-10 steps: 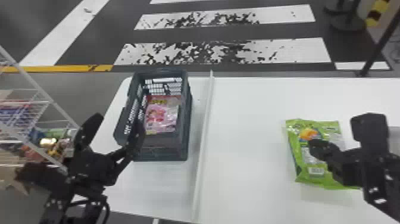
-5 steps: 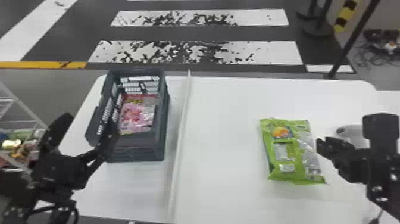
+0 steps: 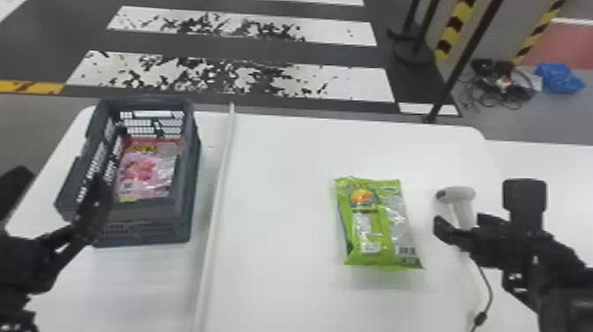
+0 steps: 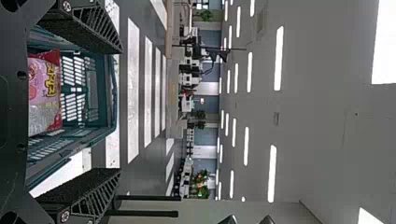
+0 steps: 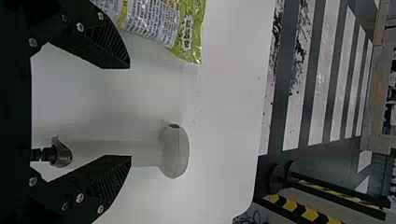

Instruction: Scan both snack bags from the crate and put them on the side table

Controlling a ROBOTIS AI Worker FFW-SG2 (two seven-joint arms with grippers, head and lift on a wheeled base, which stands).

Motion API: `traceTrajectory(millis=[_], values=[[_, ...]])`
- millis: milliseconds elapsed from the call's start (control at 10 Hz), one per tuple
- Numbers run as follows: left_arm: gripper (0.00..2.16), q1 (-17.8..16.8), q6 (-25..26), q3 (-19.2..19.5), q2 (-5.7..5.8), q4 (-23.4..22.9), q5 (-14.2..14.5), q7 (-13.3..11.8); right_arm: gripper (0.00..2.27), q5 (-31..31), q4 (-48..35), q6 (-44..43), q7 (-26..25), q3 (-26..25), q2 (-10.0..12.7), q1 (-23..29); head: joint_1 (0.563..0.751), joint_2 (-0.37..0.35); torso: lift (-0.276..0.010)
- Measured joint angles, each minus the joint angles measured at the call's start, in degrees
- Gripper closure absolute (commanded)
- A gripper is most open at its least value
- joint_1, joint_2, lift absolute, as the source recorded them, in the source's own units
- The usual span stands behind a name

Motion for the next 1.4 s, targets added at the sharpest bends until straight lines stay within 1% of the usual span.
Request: traceTrajectory(millis=[100, 400, 500, 600, 700, 800, 900, 1200, 1400], values=[[0.10, 0.01, 0.00, 0.00, 0.00, -0.05, 0.00, 0.00, 0.11, 0.23, 2.37, -0.19, 0.08, -0.30, -0.74, -1.51, 0.695, -0.119, -0.087], [0.10, 0.09, 0.00, 0.07, 0.00, -0.08, 0.04, -0.06, 0.12, 0.18, 11.08, -0.03, 1.06, 0.11, -3.91, -7.67, 0.695, -0.152, -0.087], [0.10, 0.09, 0.00, 0.14, 0.00, -0.08, 0.08, -0.04, 0.29, -0.17, 13.41, 0.29, 1.68, 0.41, -4.59, -9.27, 0.695, -0.156, -0.087], [0.10, 0.09, 0.00, 0.17, 0.00, -0.08, 0.09, -0.07, 0.59, -0.10, 15.77, 0.72, 2.41, 0.98, -5.12, -10.81, 0.695, -0.156, -0.087], [0.10, 0.09, 0.00, 0.18, 0.00, -0.08, 0.09, -0.08, 1.20, 0.37, 17.73, 1.24, 3.37, 1.68, -5.58, -12.03, 0.695, -0.156, -0.087], [0.10, 0.09, 0.00, 0.23, 0.00, -0.08, 0.09, -0.08, 2.21, 0.94, 19.23, 1.65, 4.20, 2.31, -5.92, -12.92, 0.695, -0.154, -0.087], [0.10, 0.09, 0.00, 0.32, 0.00, -0.08, 0.09, -0.08, 2.24, 1.34, 19.82, 1.79, 3.90, 2.83, -6.01, -13.34, 0.695, -0.153, -0.087], [0.10, 0.09, 0.00, 0.35, 0.00, -0.17, 0.09, -0.08, 2.25, 1.71, 19.30, 2.20, 3.57, 3.39, -6.01, -13.58, 0.695, -0.149, -0.087], [0.10, 0.17, 0.00, 0.43, 0.01, -0.26, 0.09, -0.03, 2.25, 1.22, 14.52, 4.67, 3.31, 2.18, -5.77, -11.17, 0.695, -0.149, -0.087]])
